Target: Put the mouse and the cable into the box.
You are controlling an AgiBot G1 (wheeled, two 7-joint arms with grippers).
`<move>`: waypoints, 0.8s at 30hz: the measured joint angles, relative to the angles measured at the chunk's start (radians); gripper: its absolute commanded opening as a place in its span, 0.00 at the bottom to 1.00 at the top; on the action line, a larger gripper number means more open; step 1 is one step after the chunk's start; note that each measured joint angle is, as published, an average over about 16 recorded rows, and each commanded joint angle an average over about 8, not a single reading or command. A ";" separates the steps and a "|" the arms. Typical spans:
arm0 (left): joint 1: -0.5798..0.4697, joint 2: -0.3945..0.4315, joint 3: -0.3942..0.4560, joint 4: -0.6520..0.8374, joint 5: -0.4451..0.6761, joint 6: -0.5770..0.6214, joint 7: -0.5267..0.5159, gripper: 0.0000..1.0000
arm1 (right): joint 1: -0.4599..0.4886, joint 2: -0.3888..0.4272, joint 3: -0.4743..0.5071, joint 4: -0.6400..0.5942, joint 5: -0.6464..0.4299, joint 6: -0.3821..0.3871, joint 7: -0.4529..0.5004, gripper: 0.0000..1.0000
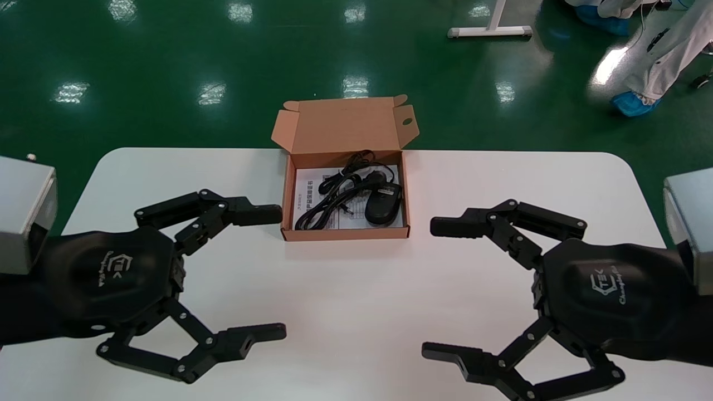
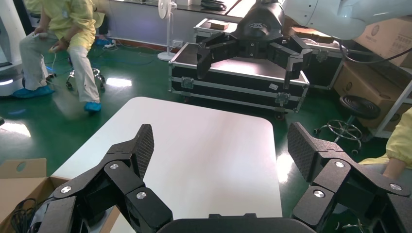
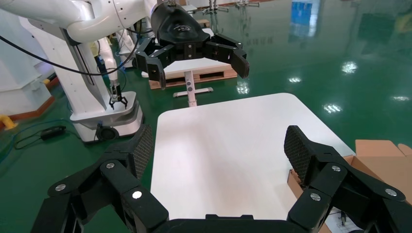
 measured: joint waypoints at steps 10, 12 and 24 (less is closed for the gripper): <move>0.000 0.003 -0.001 0.004 0.000 -0.002 0.003 1.00 | 0.002 -0.006 0.002 -0.007 -0.001 0.010 -0.004 1.00; 0.000 0.003 -0.002 0.005 0.000 -0.002 0.003 1.00 | 0.002 -0.006 0.003 -0.008 -0.001 0.011 -0.005 1.00; 0.000 0.004 -0.002 0.006 0.000 -0.003 0.004 1.00 | 0.003 -0.009 0.004 -0.011 -0.003 0.016 -0.007 1.00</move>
